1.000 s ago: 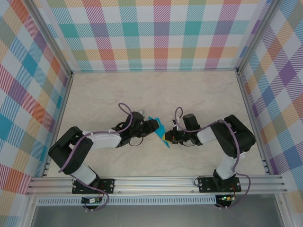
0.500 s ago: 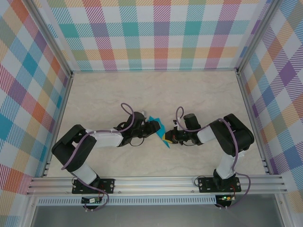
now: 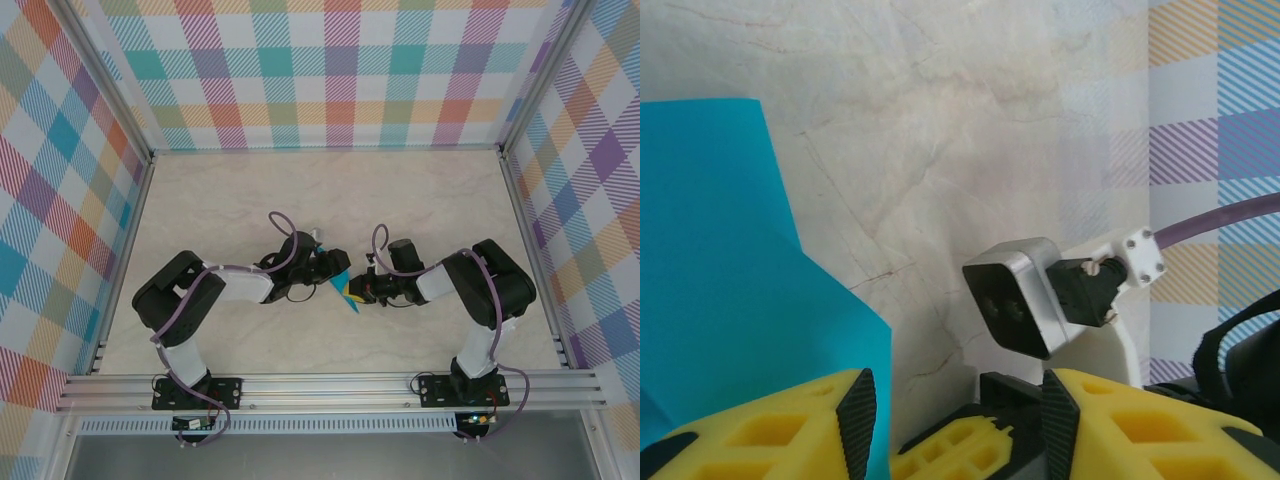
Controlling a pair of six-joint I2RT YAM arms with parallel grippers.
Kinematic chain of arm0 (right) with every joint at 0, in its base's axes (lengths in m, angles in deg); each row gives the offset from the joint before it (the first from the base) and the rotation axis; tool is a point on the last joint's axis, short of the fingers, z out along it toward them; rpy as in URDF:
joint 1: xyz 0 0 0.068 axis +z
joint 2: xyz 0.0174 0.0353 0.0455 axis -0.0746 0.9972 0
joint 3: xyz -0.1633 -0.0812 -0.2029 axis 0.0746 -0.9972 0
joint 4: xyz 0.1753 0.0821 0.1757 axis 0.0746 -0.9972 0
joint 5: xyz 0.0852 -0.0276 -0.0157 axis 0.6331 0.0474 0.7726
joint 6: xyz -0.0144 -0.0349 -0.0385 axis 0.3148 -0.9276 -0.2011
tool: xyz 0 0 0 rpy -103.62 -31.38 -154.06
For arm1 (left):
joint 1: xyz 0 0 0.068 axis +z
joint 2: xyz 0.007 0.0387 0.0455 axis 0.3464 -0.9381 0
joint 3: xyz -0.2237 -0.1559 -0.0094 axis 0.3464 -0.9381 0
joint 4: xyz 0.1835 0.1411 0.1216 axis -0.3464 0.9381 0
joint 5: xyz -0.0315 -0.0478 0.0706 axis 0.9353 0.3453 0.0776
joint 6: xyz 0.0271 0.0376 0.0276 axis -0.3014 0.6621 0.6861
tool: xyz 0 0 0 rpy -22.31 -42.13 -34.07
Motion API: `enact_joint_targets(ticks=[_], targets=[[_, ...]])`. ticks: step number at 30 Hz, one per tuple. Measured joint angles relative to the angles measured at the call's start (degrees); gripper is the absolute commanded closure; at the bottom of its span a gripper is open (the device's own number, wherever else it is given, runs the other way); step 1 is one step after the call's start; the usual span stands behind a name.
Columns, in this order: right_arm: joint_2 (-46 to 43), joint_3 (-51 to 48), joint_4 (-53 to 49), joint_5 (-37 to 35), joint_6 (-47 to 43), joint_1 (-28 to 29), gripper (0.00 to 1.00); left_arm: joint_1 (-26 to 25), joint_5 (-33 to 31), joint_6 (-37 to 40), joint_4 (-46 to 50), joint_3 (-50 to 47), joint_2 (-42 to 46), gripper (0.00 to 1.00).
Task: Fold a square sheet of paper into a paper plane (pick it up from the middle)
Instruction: Fold the wing for the fifth time at the center of the table.
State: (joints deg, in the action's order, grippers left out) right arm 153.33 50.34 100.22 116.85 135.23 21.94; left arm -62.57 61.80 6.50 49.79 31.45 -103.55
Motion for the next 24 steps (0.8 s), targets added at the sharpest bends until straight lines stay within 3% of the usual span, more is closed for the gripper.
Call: enact_joint_targets(ticks=[7,10,14,17,19,24], targets=[[0.4,0.1,0.3,0.6,1.1,-0.3,1.00,-0.1,0.3,0.0,-2.5,-0.2,-0.2,0.49],[0.5,0.1,0.4,0.7,1.4,-0.3,1.00,-0.1,0.1,0.4,-1.9,-1.4,1.9,0.53],[0.5,0.1,0.4,0.7,1.8,-0.3,1.00,-0.2,-0.4,0.6,-1.7,-2.4,3.5,0.65],[0.6,0.2,0.3,0.7,2.1,-0.3,1.00,-0.3,-0.6,0.5,-1.6,-2.7,3.4,0.80],[0.6,0.4,0.2,0.8,2.2,-0.3,1.00,-0.4,-1.0,0.3,-1.7,-2.7,3.0,1.00],[0.6,0.4,0.1,0.8,2.2,-0.6,1.00,-0.4,-1.9,-0.2,-1.6,-3.0,1.5,1.00]])
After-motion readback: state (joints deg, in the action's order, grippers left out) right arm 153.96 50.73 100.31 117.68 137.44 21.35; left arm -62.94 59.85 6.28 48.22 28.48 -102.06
